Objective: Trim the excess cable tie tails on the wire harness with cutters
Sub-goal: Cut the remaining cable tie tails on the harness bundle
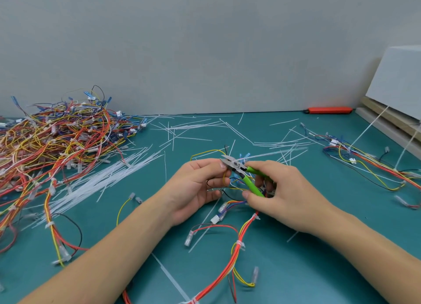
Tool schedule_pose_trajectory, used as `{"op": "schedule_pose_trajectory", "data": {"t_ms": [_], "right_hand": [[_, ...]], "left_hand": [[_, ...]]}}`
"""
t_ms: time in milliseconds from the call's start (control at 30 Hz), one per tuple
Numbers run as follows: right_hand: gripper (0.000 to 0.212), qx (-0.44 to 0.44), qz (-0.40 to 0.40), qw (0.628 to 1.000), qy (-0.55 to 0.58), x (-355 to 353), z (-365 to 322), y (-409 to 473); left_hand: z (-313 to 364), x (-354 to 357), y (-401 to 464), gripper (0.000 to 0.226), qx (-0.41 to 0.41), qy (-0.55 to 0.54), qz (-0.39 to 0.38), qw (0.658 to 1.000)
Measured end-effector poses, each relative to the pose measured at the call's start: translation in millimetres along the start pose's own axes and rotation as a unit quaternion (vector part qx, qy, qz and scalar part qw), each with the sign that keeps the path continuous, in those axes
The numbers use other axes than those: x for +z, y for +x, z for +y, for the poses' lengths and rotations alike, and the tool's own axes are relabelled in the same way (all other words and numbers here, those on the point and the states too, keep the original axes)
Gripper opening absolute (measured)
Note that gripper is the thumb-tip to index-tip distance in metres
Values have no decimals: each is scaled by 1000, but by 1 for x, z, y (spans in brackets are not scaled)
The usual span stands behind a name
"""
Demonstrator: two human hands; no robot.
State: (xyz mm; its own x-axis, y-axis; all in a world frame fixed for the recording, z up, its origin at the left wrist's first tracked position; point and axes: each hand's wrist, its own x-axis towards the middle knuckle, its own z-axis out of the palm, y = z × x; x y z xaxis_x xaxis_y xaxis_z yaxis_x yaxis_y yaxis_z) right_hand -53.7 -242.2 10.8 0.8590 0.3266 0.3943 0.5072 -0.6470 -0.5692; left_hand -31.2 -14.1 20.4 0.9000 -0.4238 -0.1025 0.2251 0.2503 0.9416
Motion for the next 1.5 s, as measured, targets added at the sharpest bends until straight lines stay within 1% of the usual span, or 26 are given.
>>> {"op": "schedule_pose_trajectory", "data": {"t_ms": [100,167,233,300,333,433,500,633,800,867,967,1000,1067,1200,1267,1400,1500], "right_hand": [[53,-6,-3,1000,-14,-1,0,0],[53,-8,-2,1000,-21,-3,-1,0],[45,-8,-5,1000,-18,-4,-1,0],[30,-13,-16,1000,4,-5,1,1],[26,-15,-20,1000,16,-6,2,2],[30,-13,-12,1000,13,-10,4,3],[33,-15,-10,1000,-4,-8,2,2],[47,-4,-13,1000,-26,-1,-2,0],[49,-10,-15,999,-38,-4,-1,0],[44,-10,-14,999,-32,-3,-1,1],[22,-17,-17,1000,-5,-4,0,2],[19,-18,-19,1000,2,-5,1,2],[22,-19,-17,1000,3,-4,1,2],[45,-20,4,1000,-16,-1,-2,0],[51,-17,7,999,-26,-1,-3,0],[49,-24,5,999,-33,-3,-3,0],[35,-13,-9,1000,-13,-4,-1,1]], "left_hand": [[0,1,0,8,-3,2,2,1000],[0,1,0,6,-3,1,1,1000],[0,1,1,8,-3,1,2,1000],[0,0,1,4,-3,0,0,1000],[0,-1,2,3,-3,-2,-4,1000],[0,-2,2,8,-5,-2,-9,1000],[-1,-1,3,7,-5,3,-8,1000],[-2,-2,2,9,-2,8,-14,1000],[-1,-1,2,10,-1,11,-17,1000],[-1,-1,2,8,-3,6,-14,1000],[0,-1,2,8,-7,-2,-7,1000],[0,-1,2,8,-7,-5,-5,1000],[0,-1,2,8,-8,-7,-3,1000],[-1,-2,2,9,-8,5,-5,1000],[-1,-2,2,9,-8,7,-6,1000],[0,-1,2,9,-9,5,-10,1000],[0,-2,3,11,-8,5,-15,1000]]}}
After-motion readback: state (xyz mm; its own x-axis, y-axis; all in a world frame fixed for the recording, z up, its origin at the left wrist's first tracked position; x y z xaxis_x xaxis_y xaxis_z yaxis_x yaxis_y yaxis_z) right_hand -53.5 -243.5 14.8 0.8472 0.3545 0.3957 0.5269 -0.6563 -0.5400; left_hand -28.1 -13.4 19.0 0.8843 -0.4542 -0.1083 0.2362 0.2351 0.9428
